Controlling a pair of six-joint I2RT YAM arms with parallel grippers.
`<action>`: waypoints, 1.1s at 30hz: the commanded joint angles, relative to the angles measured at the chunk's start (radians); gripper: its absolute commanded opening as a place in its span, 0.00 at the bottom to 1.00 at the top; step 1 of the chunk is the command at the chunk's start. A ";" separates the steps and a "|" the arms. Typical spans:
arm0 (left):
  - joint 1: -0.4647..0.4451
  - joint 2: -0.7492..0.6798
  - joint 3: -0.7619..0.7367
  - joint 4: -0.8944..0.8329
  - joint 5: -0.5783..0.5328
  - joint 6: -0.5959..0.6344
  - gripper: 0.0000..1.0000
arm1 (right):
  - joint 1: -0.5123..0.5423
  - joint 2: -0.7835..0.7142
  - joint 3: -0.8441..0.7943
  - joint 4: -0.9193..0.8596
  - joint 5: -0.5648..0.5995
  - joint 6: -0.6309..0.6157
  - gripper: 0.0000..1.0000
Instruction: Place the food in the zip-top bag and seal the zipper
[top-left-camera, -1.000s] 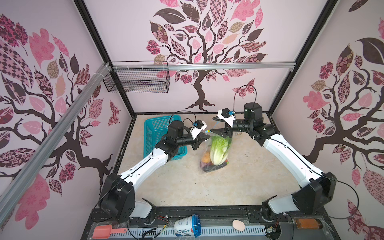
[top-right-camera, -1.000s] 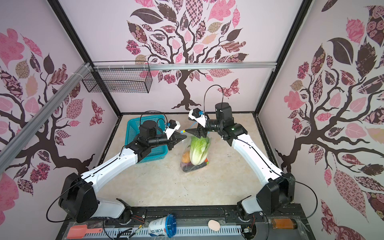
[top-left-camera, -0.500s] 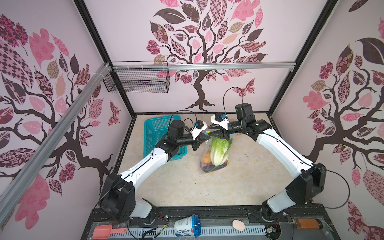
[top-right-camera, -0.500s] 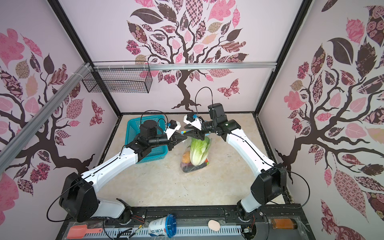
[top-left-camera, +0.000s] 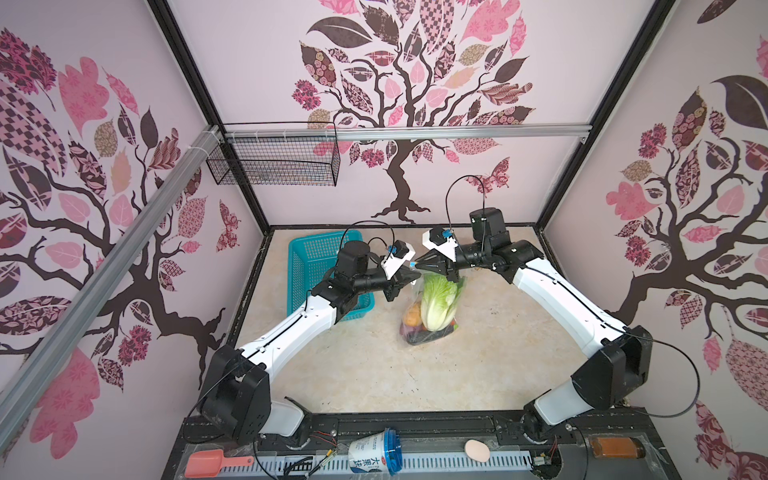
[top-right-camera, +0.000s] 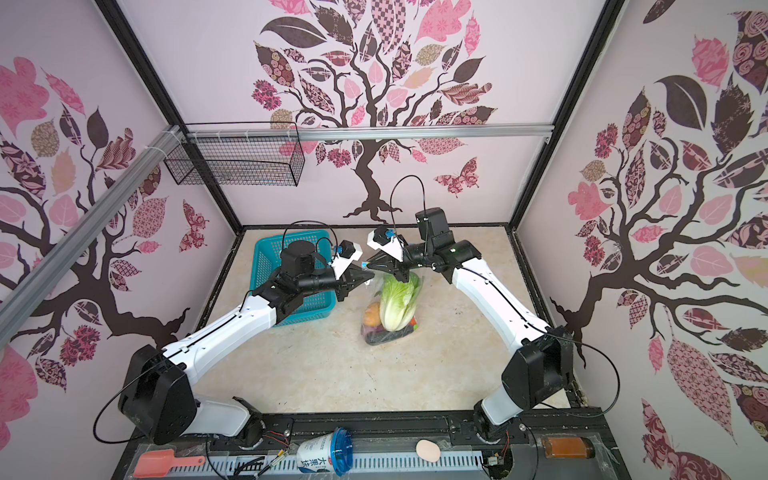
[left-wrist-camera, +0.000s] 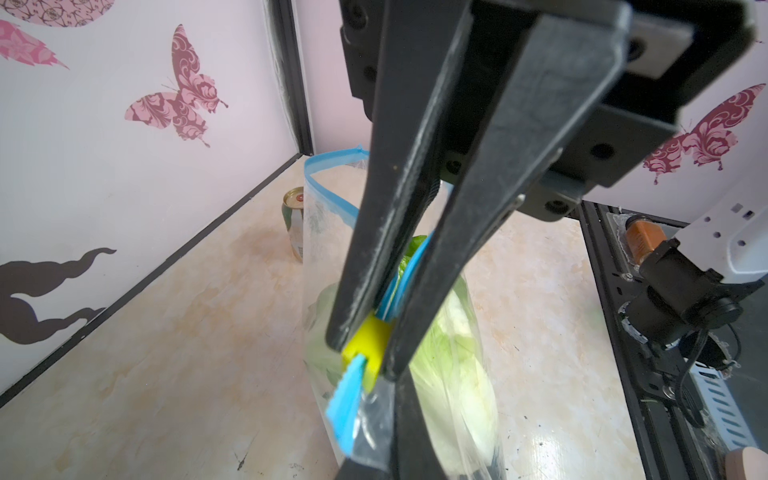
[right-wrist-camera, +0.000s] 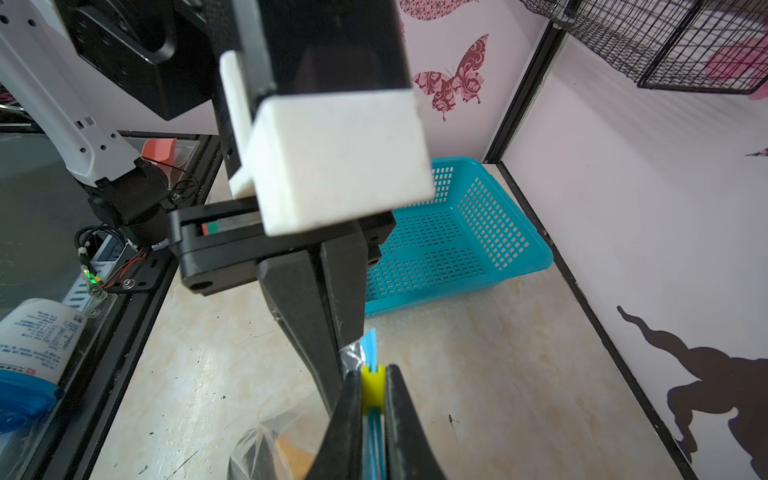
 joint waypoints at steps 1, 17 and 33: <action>-0.004 -0.029 0.029 0.003 -0.033 0.009 0.00 | 0.000 -0.044 -0.014 -0.003 -0.011 0.015 0.00; -0.002 -0.056 0.020 0.081 -0.050 -0.024 0.00 | 0.001 -0.169 -0.200 0.232 0.029 0.183 0.00; 0.045 -0.104 0.041 0.081 -0.056 -0.017 0.00 | -0.032 -0.179 -0.170 0.153 0.153 0.172 0.00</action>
